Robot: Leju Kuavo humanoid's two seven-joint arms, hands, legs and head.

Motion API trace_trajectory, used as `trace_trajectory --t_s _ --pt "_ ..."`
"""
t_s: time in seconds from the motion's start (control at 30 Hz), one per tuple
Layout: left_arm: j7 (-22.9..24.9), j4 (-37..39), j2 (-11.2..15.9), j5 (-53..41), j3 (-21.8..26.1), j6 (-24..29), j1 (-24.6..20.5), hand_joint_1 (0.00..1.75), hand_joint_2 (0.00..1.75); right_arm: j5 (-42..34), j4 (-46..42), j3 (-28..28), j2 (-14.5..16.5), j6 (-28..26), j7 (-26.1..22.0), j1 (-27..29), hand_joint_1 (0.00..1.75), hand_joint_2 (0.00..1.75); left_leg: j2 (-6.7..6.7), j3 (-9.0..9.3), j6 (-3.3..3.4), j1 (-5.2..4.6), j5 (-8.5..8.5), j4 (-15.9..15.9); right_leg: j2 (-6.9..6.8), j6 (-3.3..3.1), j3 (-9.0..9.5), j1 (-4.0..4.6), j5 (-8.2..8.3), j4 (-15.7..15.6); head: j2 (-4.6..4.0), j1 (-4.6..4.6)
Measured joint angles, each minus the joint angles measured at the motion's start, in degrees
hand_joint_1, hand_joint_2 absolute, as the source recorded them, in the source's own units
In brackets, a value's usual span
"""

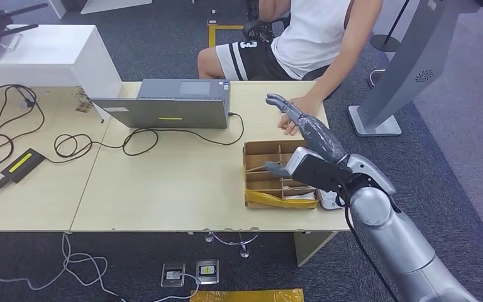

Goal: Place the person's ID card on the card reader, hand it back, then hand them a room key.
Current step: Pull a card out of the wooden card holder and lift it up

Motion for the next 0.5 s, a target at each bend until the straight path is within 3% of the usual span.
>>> trace_trajectory --t_s 0.5 --pt "0.58 -0.01 -0.22 0.06 0.00 0.01 0.00 0.00 1.75 10.15 0.08 1.87 -2.31 -0.52 1.85 8.10 0.00 1.75 0.01 -0.03 0.00 0.00 -0.01 0.00 0.02 0.00 -0.03 0.00 0.00 0.00 0.00 -0.01"
